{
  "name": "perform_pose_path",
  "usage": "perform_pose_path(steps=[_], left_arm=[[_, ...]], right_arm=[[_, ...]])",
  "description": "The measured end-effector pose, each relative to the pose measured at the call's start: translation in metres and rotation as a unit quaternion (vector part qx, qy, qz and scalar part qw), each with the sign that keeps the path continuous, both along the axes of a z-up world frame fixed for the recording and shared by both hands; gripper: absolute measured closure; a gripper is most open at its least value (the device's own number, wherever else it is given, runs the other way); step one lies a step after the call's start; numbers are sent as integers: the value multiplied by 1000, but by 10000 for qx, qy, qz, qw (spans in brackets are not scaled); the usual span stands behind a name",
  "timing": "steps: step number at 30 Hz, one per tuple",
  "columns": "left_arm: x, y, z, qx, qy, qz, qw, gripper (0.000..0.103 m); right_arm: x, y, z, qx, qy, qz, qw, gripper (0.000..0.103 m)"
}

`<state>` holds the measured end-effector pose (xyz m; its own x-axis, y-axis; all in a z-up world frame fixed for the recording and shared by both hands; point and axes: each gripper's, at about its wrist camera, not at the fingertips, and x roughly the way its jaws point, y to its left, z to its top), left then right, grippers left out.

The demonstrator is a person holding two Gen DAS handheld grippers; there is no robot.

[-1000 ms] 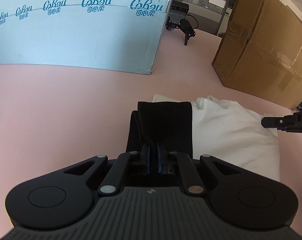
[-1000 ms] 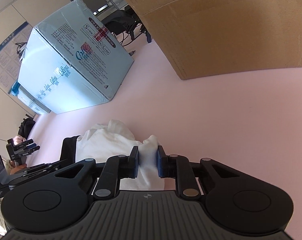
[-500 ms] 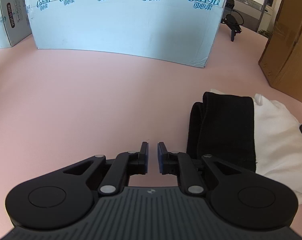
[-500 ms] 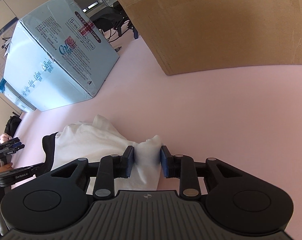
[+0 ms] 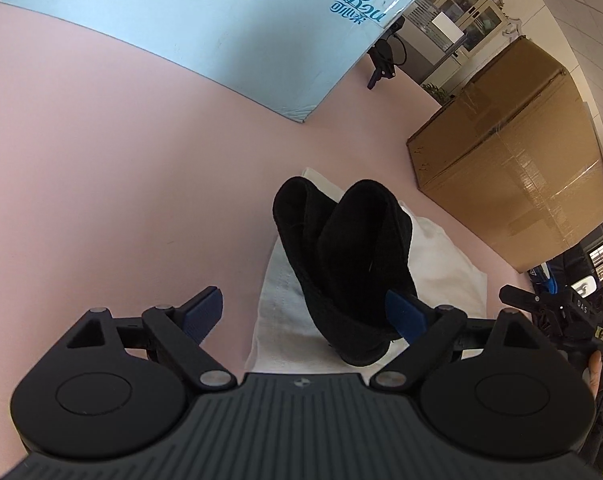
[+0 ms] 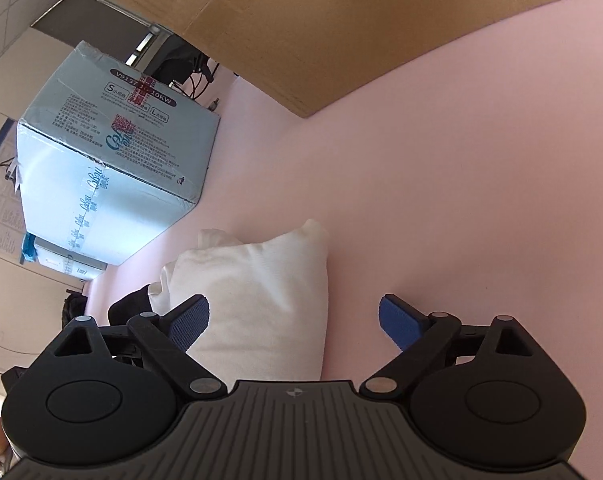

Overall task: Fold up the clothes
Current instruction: 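Open the left gripper and lift it off the folded black sleeve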

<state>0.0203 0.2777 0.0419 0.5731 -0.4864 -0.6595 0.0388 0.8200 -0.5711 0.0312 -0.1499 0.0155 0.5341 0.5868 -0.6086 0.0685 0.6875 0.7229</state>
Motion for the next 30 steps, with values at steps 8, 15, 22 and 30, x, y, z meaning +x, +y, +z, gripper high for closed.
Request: perform_pose_path(steps=[8,15,22,30], left_arm=[[-18,-2,19,340,-577,375,9971,15],[-35,-28,34,948,-1262,-12,9875,13],[-18,-50,14,1458,-863,-71,9855,13],[-4,-65,-9,1882,-512,-175,9806,12]], right_arm=[[-5,-29,-11,1291,-262,-398,9905,8],[0,-17,-14,1163,-386,23,9925,8],[-6,-7,-13,1048,-642,280,9920,5],[-16,18,-13,324,-1177,378,9918,0]])
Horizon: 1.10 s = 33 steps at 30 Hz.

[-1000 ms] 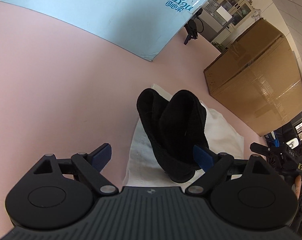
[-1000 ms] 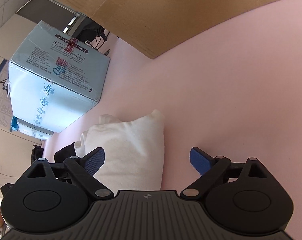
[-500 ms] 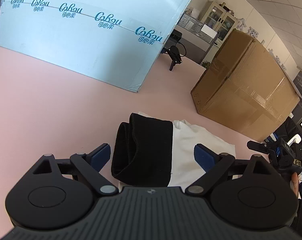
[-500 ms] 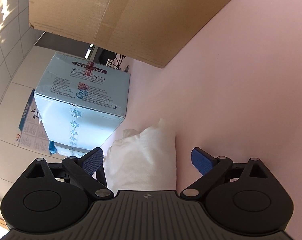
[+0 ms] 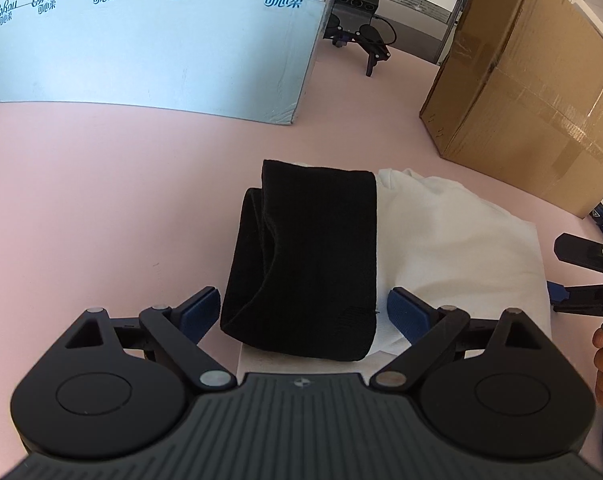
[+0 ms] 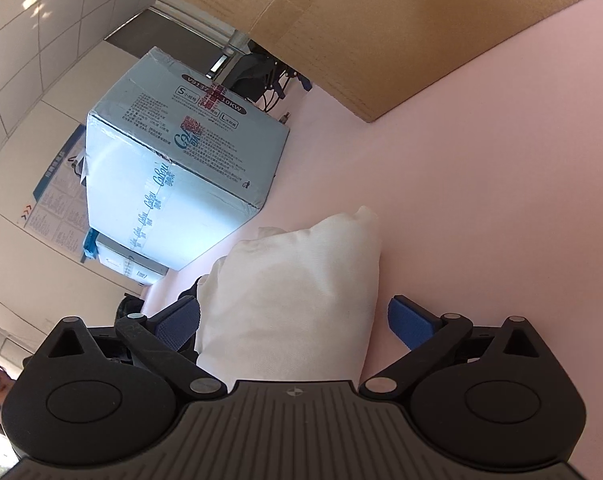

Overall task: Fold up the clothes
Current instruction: 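Open the left gripper and lift it off the folded black sleeve, then pinch the white shirt edge with the right gripper while the left gripper grasps the black sleeve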

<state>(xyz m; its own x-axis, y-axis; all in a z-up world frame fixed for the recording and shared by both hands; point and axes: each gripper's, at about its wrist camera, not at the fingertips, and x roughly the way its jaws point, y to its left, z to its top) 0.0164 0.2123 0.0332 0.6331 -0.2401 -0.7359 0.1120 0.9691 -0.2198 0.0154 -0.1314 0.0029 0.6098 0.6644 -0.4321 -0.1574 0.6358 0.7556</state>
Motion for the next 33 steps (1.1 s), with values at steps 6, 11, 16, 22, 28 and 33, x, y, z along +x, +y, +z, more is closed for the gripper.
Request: perform_pose_path(steps=[6,11,16,22,28,33], left_arm=[[-3,-8,-6,258,-144,-21,9996,6],[-5,-20,-10,558,-265,4,9981,0],[-6,-22,-11,545,-324,80,9980,0],[-8,-29,-15,653,-514,176,9964,0],[-18,-35,-19,713,-831,411,9931,0],[-18,-41,-21,777,-969,520,9909,0]], right_arm=[[-3,4,-4,-97,-262,-135,9995,0],[-9,16,-7,-508,-691,-192,9961,0],[-17,32,-9,-1052,-1131,-212,9878,0],[-16,29,-12,-958,-1119,-263,9887,0],[-17,43,-8,-1358,-1142,-329,9836,0],[-18,56,-7,-1726,-1177,-341,9773,0]])
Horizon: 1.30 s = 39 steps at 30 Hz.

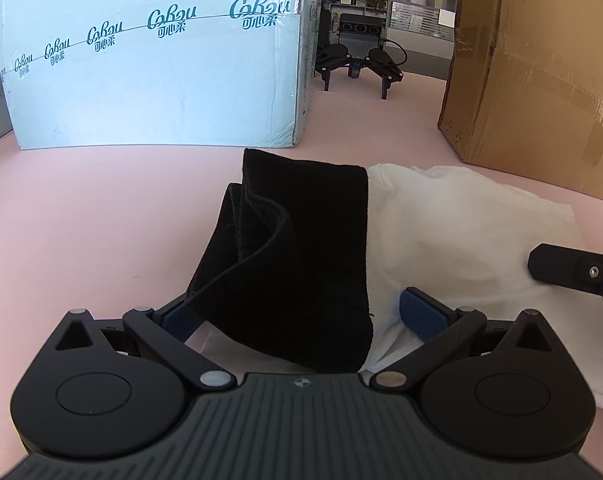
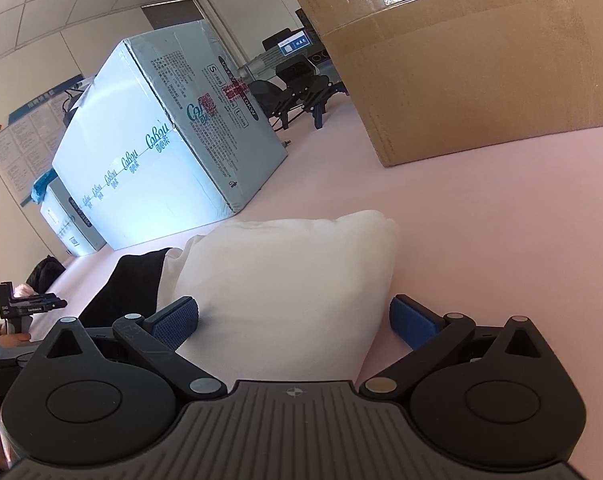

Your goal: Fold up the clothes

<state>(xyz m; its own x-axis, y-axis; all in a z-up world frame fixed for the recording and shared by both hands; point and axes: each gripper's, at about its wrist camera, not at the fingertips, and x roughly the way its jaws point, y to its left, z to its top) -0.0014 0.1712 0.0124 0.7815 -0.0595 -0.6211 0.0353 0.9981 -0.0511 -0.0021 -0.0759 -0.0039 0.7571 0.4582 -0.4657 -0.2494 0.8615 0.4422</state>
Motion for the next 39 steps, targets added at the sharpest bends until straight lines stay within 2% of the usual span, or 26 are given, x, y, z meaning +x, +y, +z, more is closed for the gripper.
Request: perform_pose_path(steps=[6,9,10,15,19,25,32,36,39], left_arm=[[1,1,2,-25,43,16,10000,0],[4,1,3,-53,106,-33,9999,0],[5,0,3,-59,118,-63,9999,2],[0,-4,6,-50,93,-219,9997,20],[-4,-4,8,-49,63,-229,9997,27],[-11,-5,13,102,-164,-229,9996,43],[-13,-4,15,63,-191,-257,9995,52],[-15,-8,16,170,-256,-303,9991,58],[-16,-7,17,97,-232,-293,9993,61]], right_arm=[[1,2,0,-35,6,23,10000,0],[1,0,1,55,3,59,10000,8],[1,-1,1,94,5,76,9999,15],[0,-3,2,153,13,67,9999,29],[-2,-6,2,280,6,20,9996,44],[-4,-8,4,378,-56,97,9992,57],[-5,-9,6,444,-100,153,9988,64],[-6,-9,6,427,-132,182,9988,64],[-6,-8,6,412,-150,180,9989,64]])
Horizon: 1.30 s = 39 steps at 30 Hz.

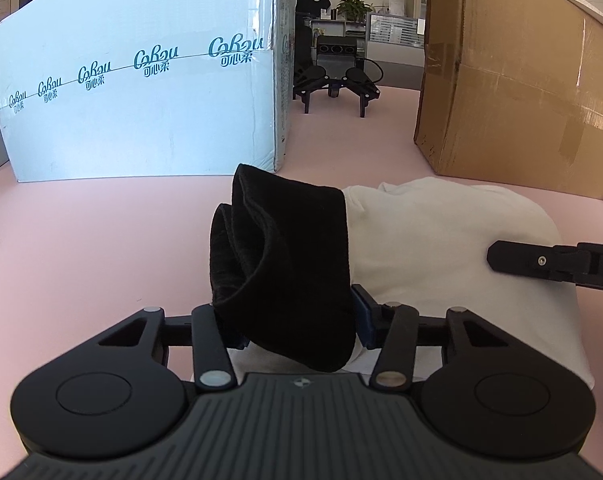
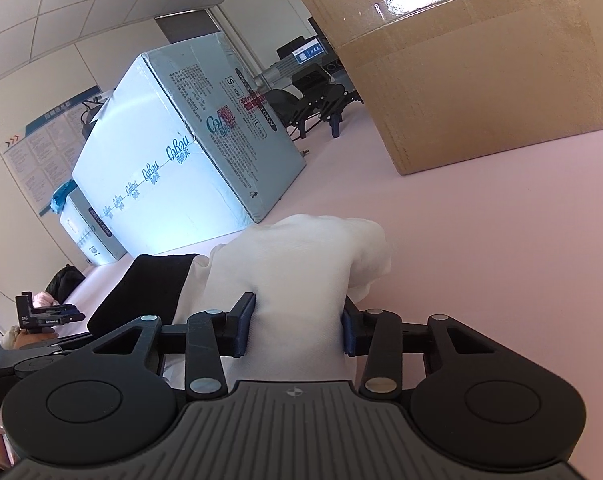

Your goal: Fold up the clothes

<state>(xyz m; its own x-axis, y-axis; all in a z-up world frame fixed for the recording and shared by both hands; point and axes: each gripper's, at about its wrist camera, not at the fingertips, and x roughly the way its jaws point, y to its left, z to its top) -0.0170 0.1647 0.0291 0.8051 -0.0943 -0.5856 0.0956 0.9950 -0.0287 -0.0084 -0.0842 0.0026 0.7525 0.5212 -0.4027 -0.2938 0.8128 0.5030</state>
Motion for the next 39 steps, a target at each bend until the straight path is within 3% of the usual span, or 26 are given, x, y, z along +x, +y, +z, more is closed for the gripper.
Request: perform_pose_path(steps=[5,9,21,33,39], left_arm=[[0,5,3,-145,10,-10,9999,67],[-3,2,5,-51,-93,-35,9999,71],[-13,-1,10,16,-267,9,9996,73],[-29,0,32,-173,-518,81,9985,73],[-45,-18,42,52,-726,-1,9973,74]], right_arm=[[-1,0,1,-3,-49,20,10000,66],[-3,1,3,-30,-128,47,9999,67],[-6,0,10,14,-231,114,9997,70],[-26,3,30,-64,-548,82,9984,71],[-38,-4,43,-48,-542,-81,9985,71]])
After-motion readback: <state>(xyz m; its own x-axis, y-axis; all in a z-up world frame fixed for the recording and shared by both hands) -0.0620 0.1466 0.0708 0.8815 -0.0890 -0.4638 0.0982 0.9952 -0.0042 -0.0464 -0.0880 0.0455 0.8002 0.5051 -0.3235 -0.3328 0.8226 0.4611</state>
